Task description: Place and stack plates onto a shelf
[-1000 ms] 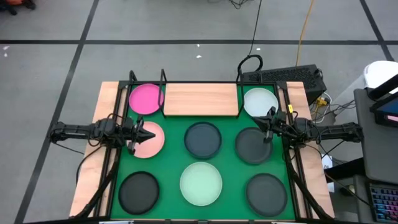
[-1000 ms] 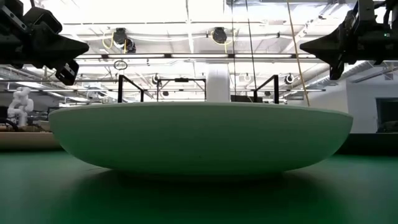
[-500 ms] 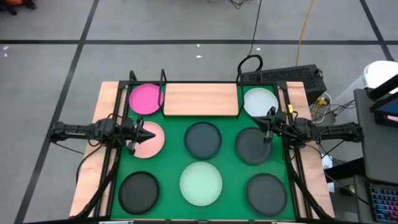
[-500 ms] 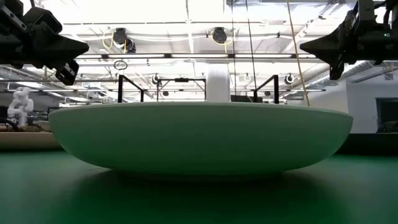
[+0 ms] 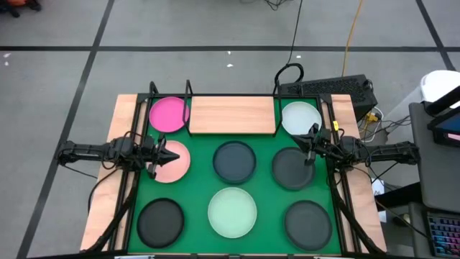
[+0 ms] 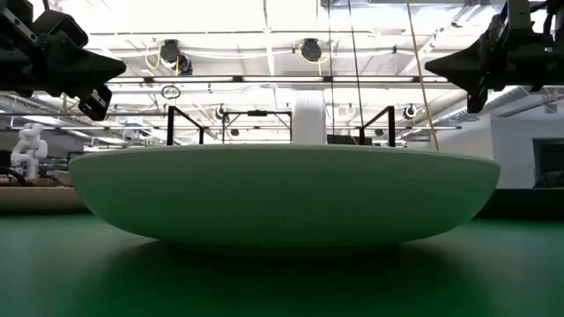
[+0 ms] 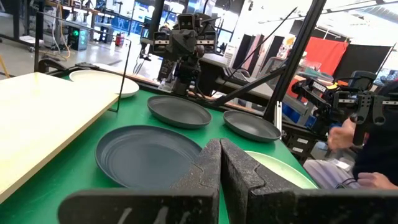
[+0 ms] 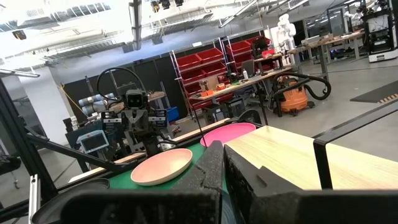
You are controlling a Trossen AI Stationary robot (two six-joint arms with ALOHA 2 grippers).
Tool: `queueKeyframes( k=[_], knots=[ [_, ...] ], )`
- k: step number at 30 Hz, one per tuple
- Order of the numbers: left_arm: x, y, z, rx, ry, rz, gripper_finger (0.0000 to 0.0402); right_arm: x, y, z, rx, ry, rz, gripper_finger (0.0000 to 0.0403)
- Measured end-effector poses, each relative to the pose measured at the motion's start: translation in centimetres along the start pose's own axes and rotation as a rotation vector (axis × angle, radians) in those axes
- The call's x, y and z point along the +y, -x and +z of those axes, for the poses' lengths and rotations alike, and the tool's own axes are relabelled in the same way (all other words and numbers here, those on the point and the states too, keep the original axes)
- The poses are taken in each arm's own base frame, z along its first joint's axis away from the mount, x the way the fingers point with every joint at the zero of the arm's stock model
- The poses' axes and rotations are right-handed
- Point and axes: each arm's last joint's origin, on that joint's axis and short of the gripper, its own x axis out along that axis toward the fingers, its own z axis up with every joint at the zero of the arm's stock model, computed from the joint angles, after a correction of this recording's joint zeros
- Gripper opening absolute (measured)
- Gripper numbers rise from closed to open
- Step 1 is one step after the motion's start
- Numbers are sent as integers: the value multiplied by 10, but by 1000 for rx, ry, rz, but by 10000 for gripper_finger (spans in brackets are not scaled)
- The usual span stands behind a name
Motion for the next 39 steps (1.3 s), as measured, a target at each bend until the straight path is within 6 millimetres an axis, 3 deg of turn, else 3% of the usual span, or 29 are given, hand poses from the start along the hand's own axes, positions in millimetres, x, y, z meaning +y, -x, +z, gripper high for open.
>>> queueKeyframes(
  k=[16,24,30,32,35,39],
  knots=[
    [0,0,0,0,0,0,6,0,0,0,0,-5,1,0],
    [0,0,0,0,0,0,6,0,0,0,0,-124,1,0],
    [0,0,0,1,0,1,6,0,0,9,-102,-132,-53,0],
    [0,0,0,0,0,0,6,0,0,12,-123,-101,-45,0],
    [0,0,0,0,0,0,6,0,-2,0,12,12,-52,0],
    [0,0,0,0,0,0,6,6,-9,17,75,117,-92,0]
  ],
)
